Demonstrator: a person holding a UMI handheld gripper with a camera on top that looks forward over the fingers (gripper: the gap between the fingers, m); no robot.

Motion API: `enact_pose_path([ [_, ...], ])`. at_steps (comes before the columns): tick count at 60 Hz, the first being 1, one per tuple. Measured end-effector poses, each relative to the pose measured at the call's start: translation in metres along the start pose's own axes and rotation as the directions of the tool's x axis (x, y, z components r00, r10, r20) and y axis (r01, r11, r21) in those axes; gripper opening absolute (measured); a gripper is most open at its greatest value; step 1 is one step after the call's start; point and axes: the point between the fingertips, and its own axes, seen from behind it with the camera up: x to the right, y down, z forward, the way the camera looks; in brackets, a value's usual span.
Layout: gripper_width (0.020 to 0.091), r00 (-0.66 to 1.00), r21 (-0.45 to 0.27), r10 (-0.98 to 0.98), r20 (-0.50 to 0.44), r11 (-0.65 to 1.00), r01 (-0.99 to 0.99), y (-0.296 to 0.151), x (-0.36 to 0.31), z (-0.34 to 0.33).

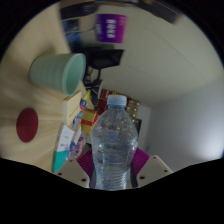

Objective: Pour water

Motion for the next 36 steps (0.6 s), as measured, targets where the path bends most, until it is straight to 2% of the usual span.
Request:
enact_pose_path([
  [6,0.0480,0.949,0.031,-0.312,-0.041,0.949,0.314,-0.019,0.009,-0.005],
  [7,0.0483,0.938,0.040,-0.344,-0.046,0.937,0.346,-0.023,0.006,0.011],
  [14,0.0480,0.877,0.043,-0.475,-0.075,0.877,0.479,-0.035,0.008,0.011],
  [24,0.0479,0.850,0.059,-0.523,-0.064,0.848,0.526,-0.041,-0.004,0.014],
  [36,0.0482,0.906,0.059,-0.410,-0.101,0.907,0.417,-0.043,0.015,0.013],
])
